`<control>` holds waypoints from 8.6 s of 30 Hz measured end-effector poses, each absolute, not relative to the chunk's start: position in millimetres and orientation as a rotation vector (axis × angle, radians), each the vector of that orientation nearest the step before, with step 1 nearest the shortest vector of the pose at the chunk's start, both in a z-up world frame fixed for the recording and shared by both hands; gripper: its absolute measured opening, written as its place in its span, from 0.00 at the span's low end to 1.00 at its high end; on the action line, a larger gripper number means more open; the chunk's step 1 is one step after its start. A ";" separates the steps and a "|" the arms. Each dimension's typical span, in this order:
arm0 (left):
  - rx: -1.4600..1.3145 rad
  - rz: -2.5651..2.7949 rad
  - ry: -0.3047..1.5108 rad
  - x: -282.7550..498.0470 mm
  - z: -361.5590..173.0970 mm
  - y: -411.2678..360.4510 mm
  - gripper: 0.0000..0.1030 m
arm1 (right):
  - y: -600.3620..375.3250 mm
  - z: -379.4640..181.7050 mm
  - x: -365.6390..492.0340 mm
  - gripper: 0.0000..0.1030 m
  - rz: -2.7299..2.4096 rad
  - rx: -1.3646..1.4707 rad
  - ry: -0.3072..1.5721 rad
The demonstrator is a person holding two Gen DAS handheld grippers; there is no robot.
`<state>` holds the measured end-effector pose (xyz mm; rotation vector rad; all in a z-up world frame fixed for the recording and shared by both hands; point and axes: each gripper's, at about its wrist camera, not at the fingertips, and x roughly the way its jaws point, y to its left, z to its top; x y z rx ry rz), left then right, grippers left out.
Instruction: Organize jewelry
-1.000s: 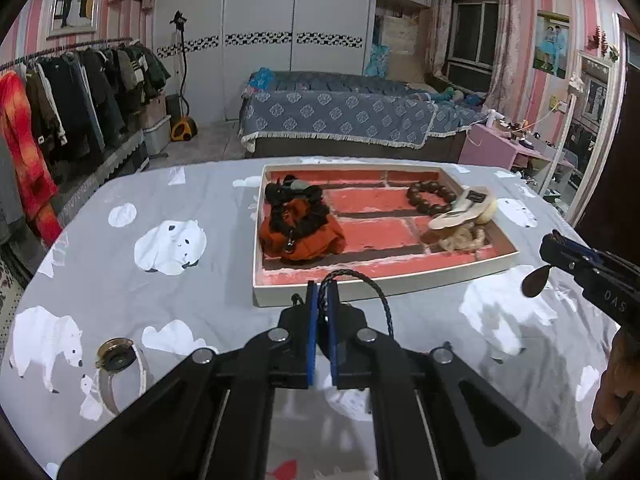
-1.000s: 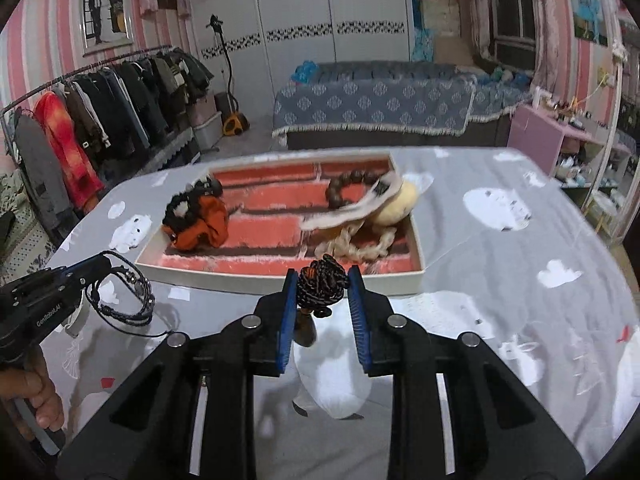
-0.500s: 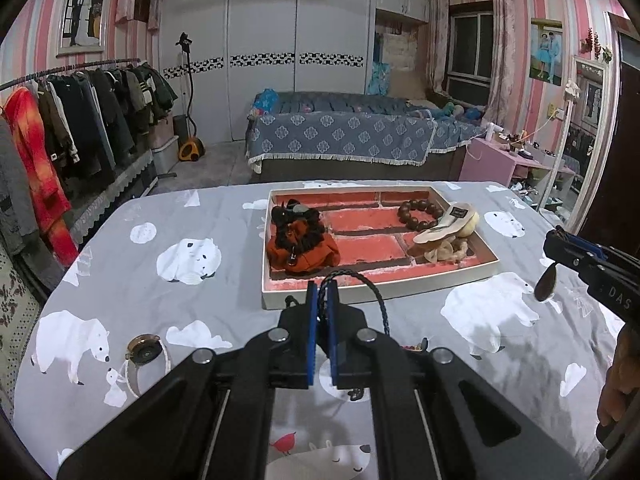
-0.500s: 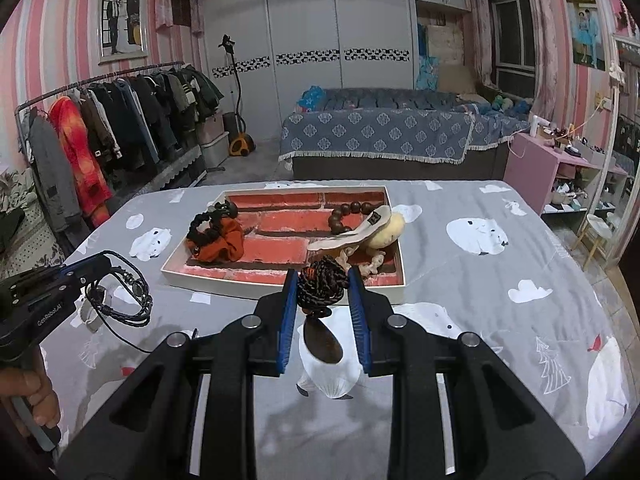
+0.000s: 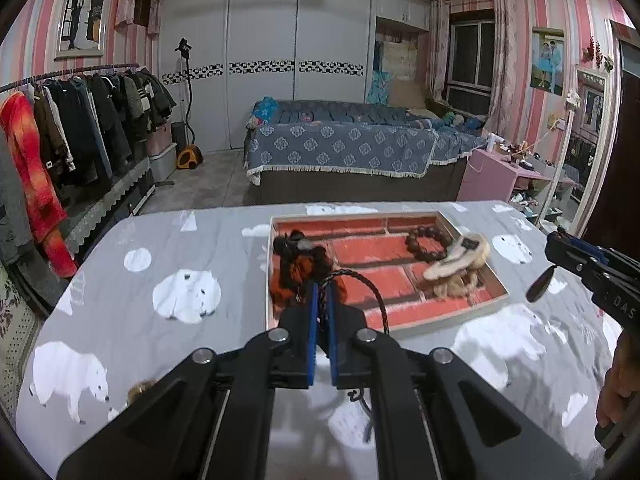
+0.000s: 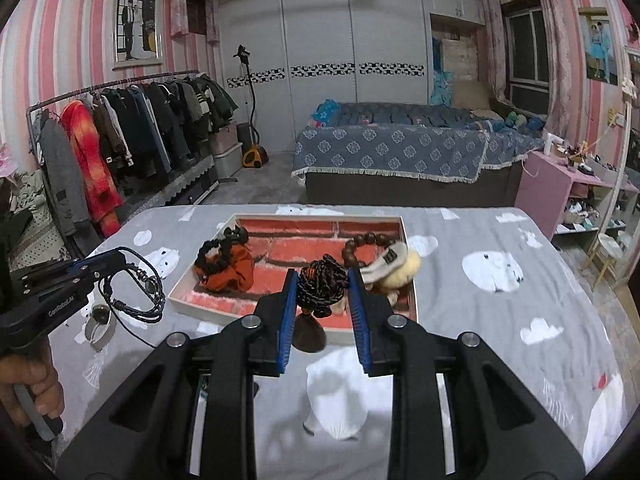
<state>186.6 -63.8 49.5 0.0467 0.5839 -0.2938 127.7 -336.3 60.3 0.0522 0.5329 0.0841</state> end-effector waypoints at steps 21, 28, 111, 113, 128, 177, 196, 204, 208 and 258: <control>-0.015 -0.371 0.555 276.3 48.0 -98.2 0.04 | -327.1 57.3 224.2 0.25 0.124 0.055 0.507; -0.020 -0.381 0.631 297.5 4.4 -101.5 0.04 | -327.3 13.2 247.2 0.25 0.150 0.067 0.576; -0.046 -0.037 0.858 188.3 -79.3 86.1 0.41 | -269.3 -69.6 117.8 0.31 0.167 0.024 0.848; -0.034 -0.042 0.853 187.1 -79.2 84.0 0.38 | -268.3 -71.4 120.3 0.26 0.173 0.024 0.857; -0.013 -0.085 0.824 178.6 -73.2 73.4 0.26 | -264.6 -65.4 119.6 0.04 0.237 0.016 0.819; 0.115 -0.295 0.661 148.3 4.4 -96.3 0.26 | -399.5 21.6 79.5 0.04 0.064 0.089 0.539; 0.047 -0.283 0.592 254.2 31.3 -102.2 0.26 | -376.4 58.2 189.7 0.04 0.080 0.022 0.484; 0.017 -0.297 0.626 300.3 13.5 -112.7 0.26 | -375.9 43.0 242.5 0.04 0.077 0.042 0.517; 0.030 -0.280 0.672 317.5 -11.4 -119.2 0.26 | -372.3 13.5 267.1 0.04 0.075 0.036 0.584; 0.026 -0.098 0.309 68.0 -25.5 -31.6 0.96 | -348.0 -17.6 15.0 0.95 -0.011 0.050 0.312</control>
